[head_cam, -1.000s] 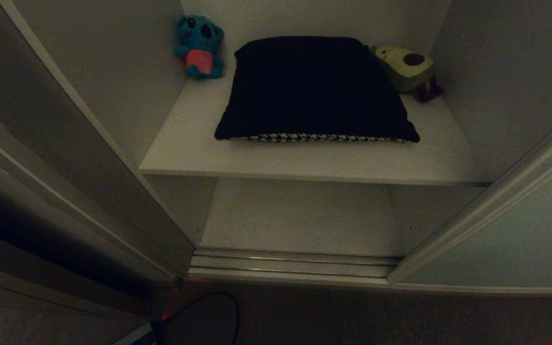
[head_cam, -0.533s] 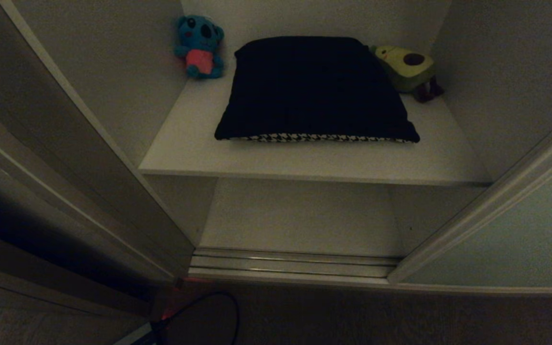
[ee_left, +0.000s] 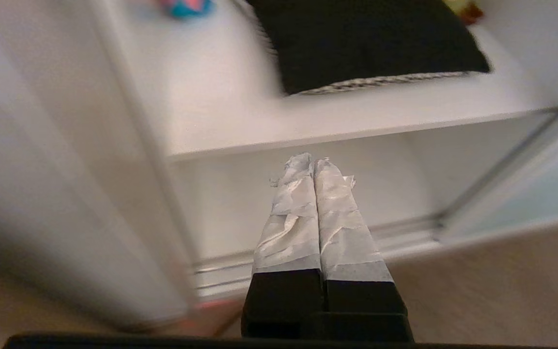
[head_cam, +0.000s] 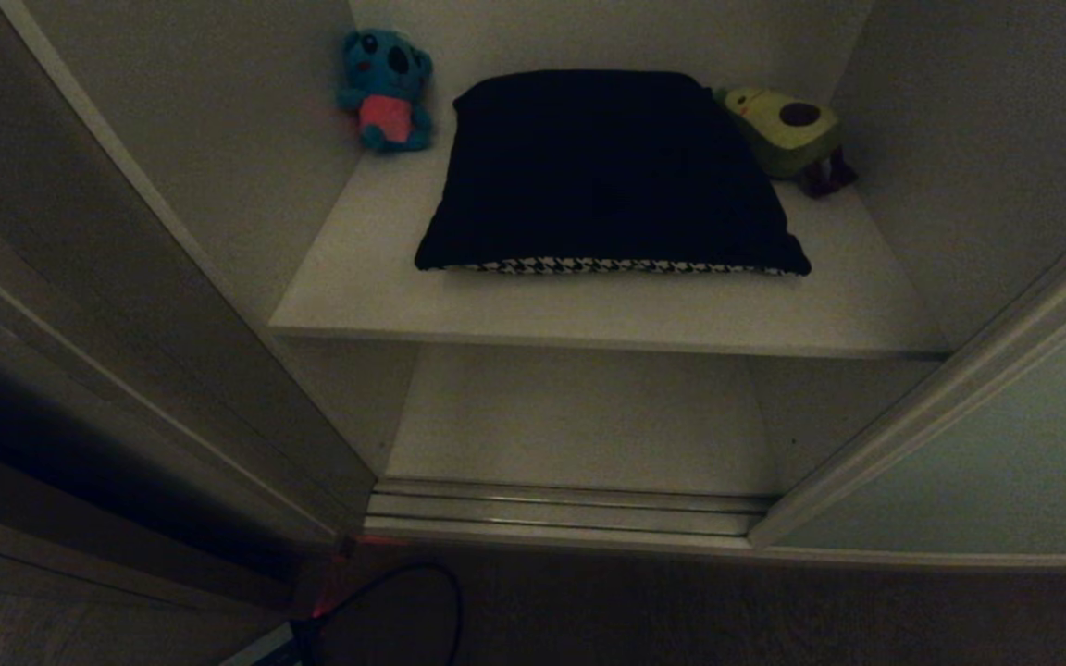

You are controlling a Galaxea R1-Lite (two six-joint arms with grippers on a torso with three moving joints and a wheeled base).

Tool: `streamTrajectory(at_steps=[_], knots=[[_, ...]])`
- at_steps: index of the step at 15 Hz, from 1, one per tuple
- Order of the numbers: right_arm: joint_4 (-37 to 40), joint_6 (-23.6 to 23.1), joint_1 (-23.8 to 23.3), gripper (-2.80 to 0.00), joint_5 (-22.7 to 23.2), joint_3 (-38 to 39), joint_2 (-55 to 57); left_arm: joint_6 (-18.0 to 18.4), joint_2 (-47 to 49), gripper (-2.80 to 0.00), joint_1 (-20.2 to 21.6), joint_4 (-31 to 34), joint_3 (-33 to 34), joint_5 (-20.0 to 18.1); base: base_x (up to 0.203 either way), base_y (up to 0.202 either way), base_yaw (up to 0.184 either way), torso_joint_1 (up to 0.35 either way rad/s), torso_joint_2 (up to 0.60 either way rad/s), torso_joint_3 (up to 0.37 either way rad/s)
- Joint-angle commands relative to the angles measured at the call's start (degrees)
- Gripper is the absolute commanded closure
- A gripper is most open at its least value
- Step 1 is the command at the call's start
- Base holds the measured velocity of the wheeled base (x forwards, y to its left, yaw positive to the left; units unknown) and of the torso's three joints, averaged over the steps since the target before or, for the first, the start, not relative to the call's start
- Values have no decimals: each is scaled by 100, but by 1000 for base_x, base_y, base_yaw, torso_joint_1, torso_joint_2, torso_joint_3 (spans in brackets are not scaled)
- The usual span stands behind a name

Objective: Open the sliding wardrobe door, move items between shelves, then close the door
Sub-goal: Place the pillow on the lower shelf

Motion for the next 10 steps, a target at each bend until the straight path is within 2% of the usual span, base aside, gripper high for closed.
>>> streamTrajectory(at_steps=[1, 4, 6, 8, 10], knots=[[-1, 0, 1, 0, 2, 18, 7, -122, 1624, 0, -8, -137, -567, -265, 0, 0, 0, 0, 0, 0], [-1, 0, 1, 0, 2, 18, 7, -586, 3109, 0, -236, -559, -1376, -555, 0, 0, 0, 0, 0, 0], [-1, 0, 1, 0, 2, 18, 7, -770, 3921, 0, -544, -720, -1889, -621, 0, 0, 0, 0, 0, 0], [-1, 0, 1, 0, 2, 18, 7, -880, 4618, 0, -715, -783, -2376, -580, 0, 0, 0, 0, 0, 0], [-1, 0, 1, 0, 2, 18, 7, -1130, 5338, 0, -886, -806, -2884, -320, 0, 0, 0, 0, 0, 0]])
